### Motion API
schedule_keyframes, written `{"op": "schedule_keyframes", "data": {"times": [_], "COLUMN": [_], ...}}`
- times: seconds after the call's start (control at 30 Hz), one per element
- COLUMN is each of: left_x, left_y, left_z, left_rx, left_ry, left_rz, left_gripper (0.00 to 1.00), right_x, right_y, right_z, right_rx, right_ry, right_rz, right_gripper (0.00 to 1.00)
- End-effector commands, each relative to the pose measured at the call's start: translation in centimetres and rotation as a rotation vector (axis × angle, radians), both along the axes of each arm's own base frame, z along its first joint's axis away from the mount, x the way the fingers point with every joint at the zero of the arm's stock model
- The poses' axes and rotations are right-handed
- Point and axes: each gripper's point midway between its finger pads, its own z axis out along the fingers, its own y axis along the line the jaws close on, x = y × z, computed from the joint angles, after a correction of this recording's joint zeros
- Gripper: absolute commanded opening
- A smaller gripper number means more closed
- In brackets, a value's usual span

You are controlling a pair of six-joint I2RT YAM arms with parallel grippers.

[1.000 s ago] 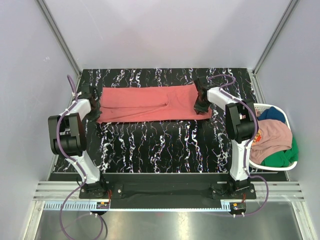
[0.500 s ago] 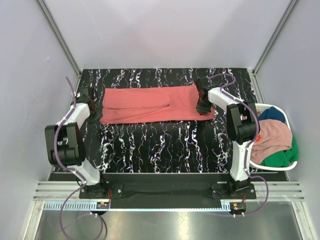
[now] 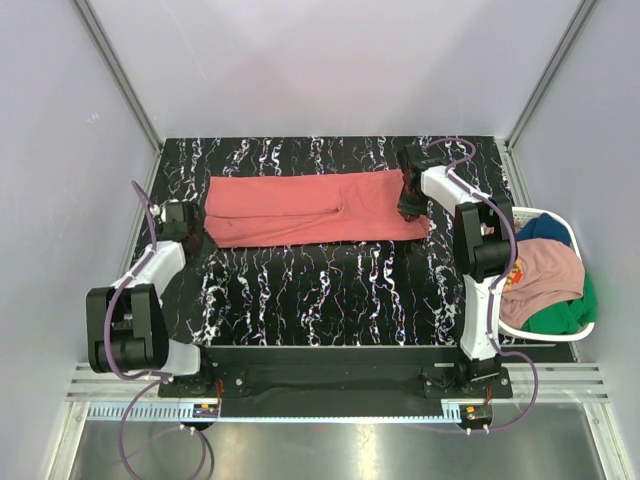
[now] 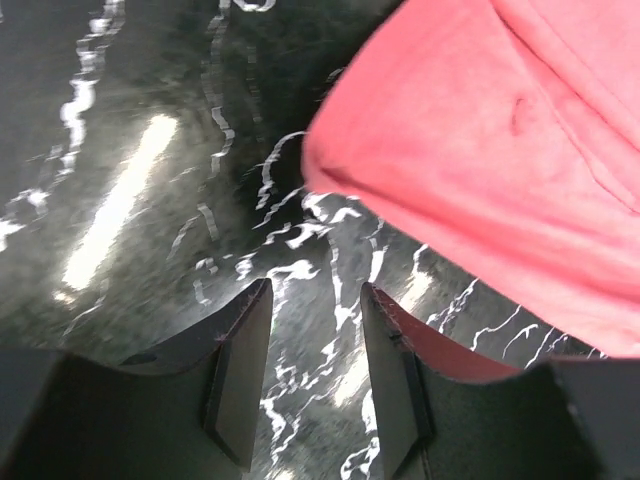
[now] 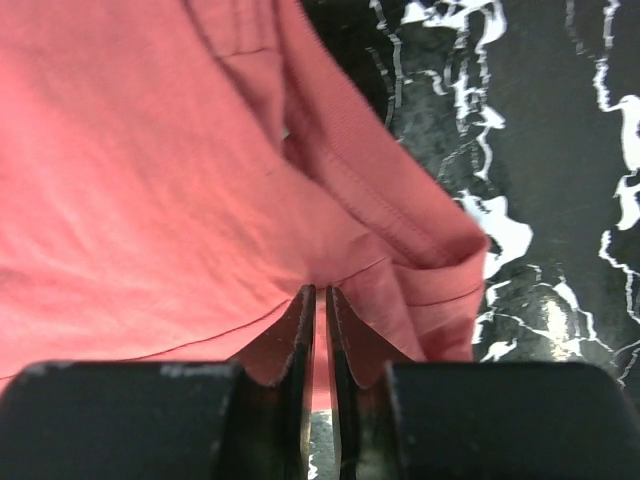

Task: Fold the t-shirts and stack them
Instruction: Fold the tshirt

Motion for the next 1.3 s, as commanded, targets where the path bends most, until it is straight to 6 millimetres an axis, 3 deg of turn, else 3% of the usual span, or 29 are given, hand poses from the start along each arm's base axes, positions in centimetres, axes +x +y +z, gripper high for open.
{"op": "schedule_keyframes", "data": {"times": [0.0,0.1,0.17,0.33,0.5,0.7,0.8,0.83,0.9,0.93,1.1,1.17,1.2,1.27], "left_x": [2.2,2.2,2.5,3.8,4.0,4.8,5.0,5.0,5.2,5.2,5.1,3.8,3.1,2.7], "left_y": [0.1,1.0,1.3,2.5,3.1,2.1,1.8,1.7,1.7,1.7,2.0,2.8,2.8,2.9], "left_z": [0.3,-0.6,-1.1,-0.3,-0.6,-0.9,-1.4,-1.5,-1.6,-1.4,1.3,1.3,0.9,0.9], "left_rx": [0.013,0.048,0.057,0.11,0.145,0.107,0.098,0.099,0.102,0.104,0.193,0.242,0.242,0.238], "left_ry": [-0.057,-0.027,-0.012,-0.002,0.032,0.005,0.035,0.048,0.062,0.067,0.085,0.15,0.189,0.206], "left_rz": [0.035,0.077,0.09,0.124,0.123,0.077,0.059,0.052,0.036,0.025,-0.041,-0.019,-0.021,-0.003], "left_gripper": [0.46,0.47,0.48,0.49,0.5,0.5,0.4,0.21,0.02,0.0,0.0,0.0,0.02,0.18], "right_x": [0.7,0.5,0.2,-1.2,-2.0,-2.8,-2.6,-2.6,-2.5,-2.4,-2.4,-2.4,-2.5,-2.6], "right_y": [0.0,0.6,0.8,2.2,1.5,-1.6,-2.9,-3.6,-4.3,-4.8,-7.1,-7.5,-7.5,-7.4], "right_z": [1.0,1.6,3.0,5.0,2.7,0.0,-0.7,-0.9,-1.0,-1.1,-1.5,-1.6,-1.7,-1.7], "right_rx": [0.01,0.039,0.068,0.171,0.152,0.103,0.086,0.07,0.045,0.025,-0.054,-0.061,-0.06,-0.053], "right_ry": [-0.017,-0.022,-0.048,-0.069,-0.025,0.014,0.027,0.029,0.035,0.037,0.068,0.072,0.074,0.073], "right_rz": [0.016,0.022,0.02,-0.002,-0.041,-0.124,-0.148,-0.162,-0.171,-0.178,-0.183,-0.186,-0.184,-0.181], "right_gripper": [0.15,0.15,0.15,0.18,0.2,0.21,0.21,0.2,0.17,0.13,0.04,0.04,0.04,0.03]}}
